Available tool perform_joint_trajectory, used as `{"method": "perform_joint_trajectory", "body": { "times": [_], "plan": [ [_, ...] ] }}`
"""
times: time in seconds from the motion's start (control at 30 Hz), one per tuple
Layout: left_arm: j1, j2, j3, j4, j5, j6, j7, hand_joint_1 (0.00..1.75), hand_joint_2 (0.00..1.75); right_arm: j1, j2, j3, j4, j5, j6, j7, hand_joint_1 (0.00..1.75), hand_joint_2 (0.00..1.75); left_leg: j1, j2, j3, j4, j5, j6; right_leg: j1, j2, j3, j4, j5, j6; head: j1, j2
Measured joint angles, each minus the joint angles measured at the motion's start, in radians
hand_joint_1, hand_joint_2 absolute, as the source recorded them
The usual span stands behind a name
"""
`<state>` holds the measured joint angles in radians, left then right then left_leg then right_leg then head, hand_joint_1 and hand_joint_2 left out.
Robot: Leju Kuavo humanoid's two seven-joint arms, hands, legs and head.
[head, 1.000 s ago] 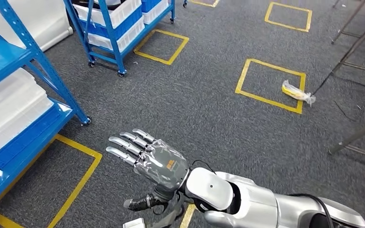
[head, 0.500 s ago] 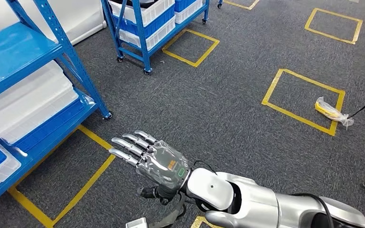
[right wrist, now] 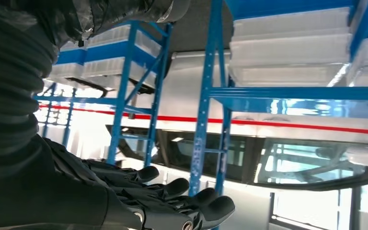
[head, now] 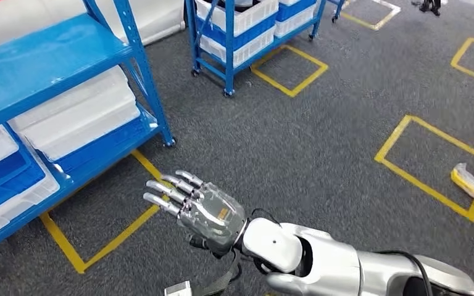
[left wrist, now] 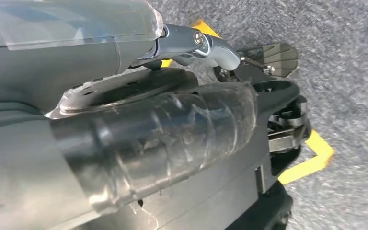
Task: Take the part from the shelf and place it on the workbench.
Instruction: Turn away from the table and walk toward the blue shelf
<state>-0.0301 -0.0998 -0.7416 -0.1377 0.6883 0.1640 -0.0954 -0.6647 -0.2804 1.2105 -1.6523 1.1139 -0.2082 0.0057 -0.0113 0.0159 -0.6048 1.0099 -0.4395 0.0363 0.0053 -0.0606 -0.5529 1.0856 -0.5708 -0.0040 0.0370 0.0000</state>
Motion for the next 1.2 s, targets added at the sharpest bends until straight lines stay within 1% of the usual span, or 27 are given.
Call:
{"method": "perform_joint_trajectory", "body": {
  "times": [0.03, 0.1, 0.13, 0.17, 0.2, 0.23, 0.27, 0.3, 0.33, 0.37, 0.4, 0.43, 0.5, 0.57, 0.63, 0.67, 0.7, 0.73, 0.8, 0.87, 0.93, 0.97, 1.0, 1.07, 1.13, 1.17, 1.2],
  "plan": [
    [-0.002, 0.000, 0.000, 0.000, 0.000, 0.000, 0.000, 0.00, 0.00, 0.001, -0.001, 0.000, 0.001, 0.000, -0.001, 0.000, 0.00, 1.75, 0.002, -0.011, 0.003, 0.000, -0.001, 0.004, -0.005, 0.029, -0.029, 0.056, -0.025, 0.006, 0.000, 0.000],
    [-0.004, -0.002, 0.000, 0.000, 0.000, 0.000, 0.000, 0.00, 0.00, 0.003, -0.005, 0.001, 0.003, 0.000, -0.002, 0.000, 0.00, 1.75, 0.004, -0.037, 0.006, 0.001, -0.006, 0.008, -0.010, 0.052, -0.110, 0.186, -0.065, 0.013, 0.000, 0.000],
    [-0.005, -0.003, 0.000, 0.000, 0.000, 0.000, 0.000, 0.00, 0.00, 0.004, -0.006, 0.001, 0.004, 0.000, -0.001, 0.000, 0.00, 1.75, 0.004, -0.051, 0.008, 0.003, -0.009, 0.009, -0.012, 0.054, -0.141, 0.223, -0.065, 0.015, 0.000, 0.000],
    [-0.005, -0.004, 0.000, 0.000, 0.000, 0.000, 0.000, 0.00, 0.00, 0.005, -0.007, 0.001, 0.004, 0.001, -0.001, 0.001, 0.00, 1.75, 0.004, -0.065, 0.011, 0.004, -0.012, 0.009, -0.013, 0.055, -0.156, 0.227, -0.046, 0.015, 0.000, 0.000],
    [-0.005, -0.005, 0.000, 0.000, 0.000, 0.000, 0.000, 0.00, 0.00, 0.005, -0.007, 0.001, 0.004, 0.002, -0.001, 0.001, 0.00, 1.75, 0.004, -0.079, 0.017, 0.006, -0.017, 0.008, -0.014, 0.059, -0.151, 0.193, -0.008, 0.013, 0.000, 0.000],
    [-0.005, -0.006, 0.000, 0.000, 0.000, 0.000, -0.001, 0.00, 0.00, 0.005, -0.007, 0.001, 0.004, 0.002, -0.001, 0.002, 0.00, 1.75, 0.005, -0.093, 0.024, 0.007, -0.022, 0.006, -0.014, 0.071, -0.131, 0.130, 0.040, 0.011, 0.000, 0.000],
    [-0.006, -0.008, 0.000, 0.000, 0.000, 0.000, -0.001, 0.00, 0.00, 0.005, -0.007, 0.001, 0.004, 0.003, -0.001, 0.003, 0.00, 1.75, 0.004, -0.106, 0.030, 0.008, -0.027, 0.003, -0.015, 0.095, -0.108, 0.068, 0.078, 0.007, 0.000, 0.000],
    [-0.007, -0.009, 0.000, 0.000, 0.001, 0.000, -0.001, 0.00, 0.00, 0.005, -0.007, 0.001, 0.003, 0.004, 0.000, 0.004, 0.00, 1.75, 0.005, -0.118, 0.032, 0.009, -0.031, -0.001, -0.016, 0.118, -0.086, 0.013, 0.102, 0.003, 0.000, 0.000],
    [-0.008, -0.010, 0.000, 0.000, 0.001, 0.000, 0.000, 0.00, 0.00, 0.005, -0.007, 0.002, 0.003, 0.004, 0.002, 0.004, 0.00, 1.75, 0.006, -0.129, 0.032, 0.009, -0.032, -0.006, -0.016, 0.135, -0.072, -0.019, 0.110, 0.000, 0.000, 0.000],
    [-0.009, -0.010, 0.000, 0.000, 0.001, 0.000, 0.000, 0.00, 0.00, 0.005, -0.007, 0.002, 0.002, 0.005, 0.003, 0.004, 0.00, 1.75, 0.008, -0.140, 0.030, 0.008, -0.033, -0.011, -0.015, 0.141, -0.066, -0.028, 0.105, -0.004, 0.000, 0.000],
    [-0.009, -0.010, 0.000, 0.000, 0.001, 0.000, 0.000, 0.00, 0.00, 0.005, -0.007, 0.002, 0.001, 0.006, 0.003, 0.005, 0.00, 1.75, 0.010, -0.151, 0.028, 0.006, -0.032, -0.017, -0.015, 0.132, -0.060, -0.037, 0.103, -0.007, 0.000, 0.000],
    [-0.008, -0.009, 0.000, 0.000, 0.001, 0.000, 0.000, 0.00, 0.00, 0.004, -0.006, 0.002, 0.001, 0.006, 0.003, 0.005, 0.00, 1.75, 0.011, -0.149, 0.028, 0.005, -0.034, -0.023, -0.016, 0.120, -0.055, -0.042, 0.104, -0.011, 0.000, 0.000],
    [-0.008, -0.008, 0.000, 0.000, 0.002, 0.000, 0.000, 0.00, 0.00, 0.004, -0.005, 0.002, 0.002, 0.006, 0.000, 0.004, 0.00, 1.75, 0.006, -0.106, 0.014, 0.040, -0.056, -0.033, -0.021, 0.095, -0.038, -0.058, 0.103, -0.022, -0.002, 0.000],
    [-0.010, -0.006, 0.000, 0.000, 0.002, 0.001, -0.001, 0.00, 0.00, 0.005, -0.005, 0.002, 0.002, 0.006, -0.002, 0.003, 0.00, 1.75, 0.002, -0.053, -0.041, 0.149, -0.105, -0.040, -0.018, 0.066, -0.024, -0.065, 0.097, -0.033, -0.004, 0.000],
    [-0.013, -0.004, 0.000, 0.000, 0.002, 0.001, -0.002, 0.00, 0.00, 0.008, -0.005, 0.004, 0.003, 0.006, -0.002, 0.003, 0.00, 1.75, 0.002, -0.040, -0.105, 0.259, -0.135, -0.046, -0.016, 0.036, -0.017, -0.064, 0.088, -0.036, -0.004, 0.000],
    [-0.013, -0.004, 0.000, 0.000, 0.002, 0.001, -0.003, 0.00, 0.00, 0.009, -0.005, 0.006, 0.003, 0.006, -0.002, 0.003, 0.00, 1.75, 0.002, -0.038, -0.116, 0.272, -0.126, -0.048, -0.015, 0.023, -0.012, -0.063, 0.083, -0.036, -0.004, 0.000],
    [-0.013, -0.004, 0.000, 0.000, 0.002, 0.001, -0.003, 0.00, 0.00, 0.009, -0.005, 0.007, 0.003, 0.006, -0.002, 0.003, 0.00, 1.75, 0.003, -0.034, -0.107, 0.245, -0.097, -0.048, -0.015, 0.010, -0.006, -0.062, 0.077, -0.035, -0.004, 0.000],
    [-0.011, -0.003, 0.000, 0.000, 0.002, 0.001, -0.003, 0.00, 0.00, 0.009, -0.005, 0.008, 0.003, 0.006, -0.002, 0.003, 0.00, 1.75, 0.003, -0.024, -0.082, 0.188, -0.057, -0.048, -0.015, -0.001, 0.001, -0.061, 0.071, -0.033, -0.004, 0.000],
    [-0.006, 0.000, 0.000, 0.000, 0.001, 0.001, 0.000, 0.00, 0.00, 0.009, -0.005, 0.008, 0.003, 0.006, -0.002, 0.003, 0.00, 1.75, -0.003, 0.020, -0.024, 0.063, -0.003, -0.041, -0.010, -0.018, 0.013, -0.059, 0.058, -0.026, -0.004, 0.000],
    [-0.002, 0.001, 0.000, 0.000, 0.000, 0.002, 0.002, 0.00, 0.00, 0.009, -0.005, 0.008, 0.002, 0.007, -0.002, 0.004, 0.00, 1.75, -0.009, 0.043, -0.003, 0.013, 0.002, -0.029, -0.002, -0.035, 0.016, -0.058, 0.050, -0.017, -0.003, 0.000],
    [-0.001, 0.001, 0.000, 0.000, -0.002, 0.002, 0.000, 0.00, 0.00, 0.009, -0.005, 0.008, 0.002, 0.008, -0.003, 0.004, 0.00, 0.87, -0.007, 0.023, -0.004, 0.006, 0.001, -0.015, 0.001, -0.054, 0.019, -0.062, 0.043, -0.008, -0.003, 0.000],
    [-0.001, 0.000, 0.000, 0.000, -0.002, 0.001, 0.000, 0.00, 0.00, 0.008, -0.004, 0.007, 0.001, 0.009, -0.004, 0.004, 0.00, 0.87, -0.005, 0.011, 0.000, 0.002, 0.001, -0.010, -0.001, -0.046, 0.020, -0.055, 0.035, -0.001, -0.003, 0.000],
    [-0.002, -0.001, 0.000, -0.001, -0.002, 0.001, -0.001, 0.00, 0.00, 0.008, -0.004, 0.007, 0.000, 0.011, -0.005, 0.004, 0.00, 0.87, -0.002, 0.001, 0.004, -0.002, 0.002, -0.004, -0.003, -0.026, 0.013, -0.031, 0.020, 0.005, -0.002, 0.000],
    [-0.004, -0.002, 0.000, -0.001, -0.003, 0.001, -0.001, 0.00, 0.00, 0.009, -0.005, 0.006, 0.000, 0.014, -0.006, 0.003, 0.00, 1.75, 0.003, -0.020, 0.012, -0.007, 0.000, 0.005, -0.009, 0.029, -0.038, 0.076, -0.027, 0.014, -0.002, 0.000],
    [-0.005, -0.003, 0.000, -0.001, -0.004, 0.001, 0.000, 0.00, 0.00, 0.015, -0.007, 0.008, 0.002, 0.016, -0.007, 0.003, 0.00, 1.75, 0.003, -0.044, 0.015, -0.004, -0.005, 0.010, -0.012, 0.051, -0.115, 0.198, -0.059, 0.017, -0.002, 0.000],
    [-0.005, -0.004, 0.000, -0.001, -0.004, 0.001, 0.000, 0.00, 0.00, 0.018, -0.008, 0.008, 0.003, 0.016, -0.007, 0.003, 0.00, 1.31, 0.003, -0.058, 0.018, -0.002, -0.008, 0.011, -0.013, 0.053, -0.141, 0.223, -0.051, 0.016, -0.002, 0.000],
    [-0.006, -0.005, 0.000, -0.001, -0.004, 0.001, -0.001, 0.00, 0.00, 0.020, -0.009, 0.008, 0.004, 0.017, -0.007, 0.003, 0.00, 0.87, 0.003, -0.071, 0.022, 0.000, -0.012, 0.011, -0.013, 0.055, -0.148, 0.210, -0.023, 0.014, -0.002, 0.000]
  ]
}}
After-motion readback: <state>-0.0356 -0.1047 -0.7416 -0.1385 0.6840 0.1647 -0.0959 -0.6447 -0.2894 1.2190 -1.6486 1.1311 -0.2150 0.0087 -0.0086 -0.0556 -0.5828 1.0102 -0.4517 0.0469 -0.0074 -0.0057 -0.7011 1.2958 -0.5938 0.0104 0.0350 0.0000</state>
